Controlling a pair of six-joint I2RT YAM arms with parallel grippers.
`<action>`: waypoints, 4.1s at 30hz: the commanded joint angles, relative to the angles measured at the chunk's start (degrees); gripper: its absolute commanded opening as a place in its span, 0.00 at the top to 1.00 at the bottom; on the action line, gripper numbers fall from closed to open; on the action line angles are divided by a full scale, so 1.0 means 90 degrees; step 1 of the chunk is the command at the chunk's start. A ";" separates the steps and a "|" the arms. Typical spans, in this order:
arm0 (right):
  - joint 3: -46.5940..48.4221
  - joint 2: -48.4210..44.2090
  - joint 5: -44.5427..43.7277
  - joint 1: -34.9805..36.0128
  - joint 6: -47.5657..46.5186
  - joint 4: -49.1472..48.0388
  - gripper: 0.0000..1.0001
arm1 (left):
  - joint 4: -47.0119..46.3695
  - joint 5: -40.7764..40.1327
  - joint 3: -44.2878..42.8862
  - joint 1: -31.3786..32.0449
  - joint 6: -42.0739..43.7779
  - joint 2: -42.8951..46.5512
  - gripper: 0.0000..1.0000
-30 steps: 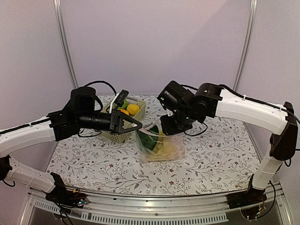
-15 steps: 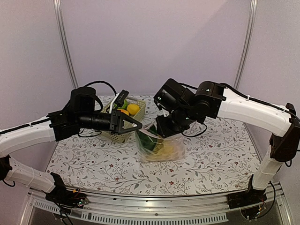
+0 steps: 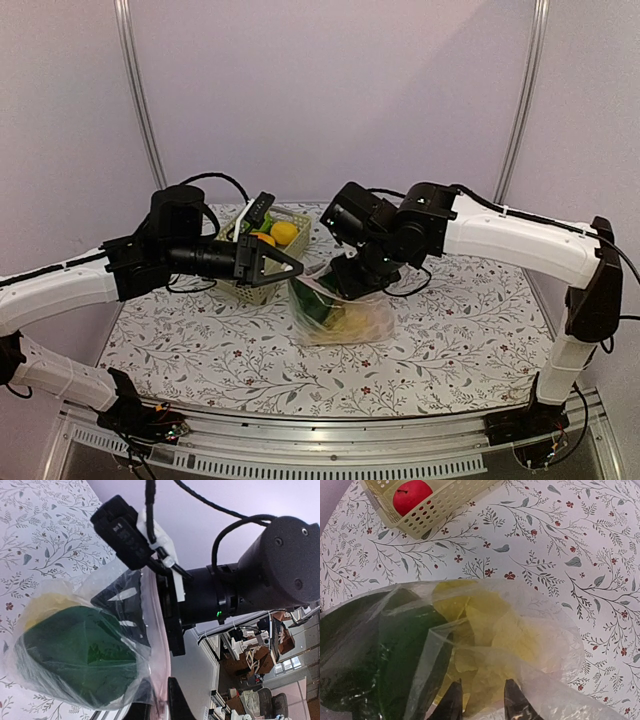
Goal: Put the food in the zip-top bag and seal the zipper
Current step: Adjust the fake vegetable in the zipper food storage bag, then adjust the zipper food storage bag at the center of the board.
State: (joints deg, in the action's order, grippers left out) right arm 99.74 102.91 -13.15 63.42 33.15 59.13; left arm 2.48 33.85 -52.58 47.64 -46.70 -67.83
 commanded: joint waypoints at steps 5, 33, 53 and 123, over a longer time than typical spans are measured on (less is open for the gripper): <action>-0.0089 0.0573 -0.0038 -0.0129 -0.0085 0.0043 0.67 | 0.0058 0.0009 -0.0042 0.0068 0.0027 0.0026 0.99; -0.0325 0.0936 -0.0330 -0.0278 -0.0017 -0.0078 1.00 | 0.0112 -0.0250 0.0130 0.0059 -0.0007 0.0197 0.99; -0.1111 -0.1533 0.0393 -0.0313 0.0289 -0.0969 0.99 | 0.0498 -0.0589 0.0513 -0.0474 -0.0080 0.1044 0.96; -0.0267 -0.1848 0.2773 -0.0137 -0.0442 -0.1275 0.02 | 0.0411 -0.0784 -0.0698 0.0234 0.0773 -0.0119 0.94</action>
State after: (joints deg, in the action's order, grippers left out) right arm 99.22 86.08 12.25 61.98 30.65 47.55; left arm 10.76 24.86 -58.13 50.09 -37.63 -68.18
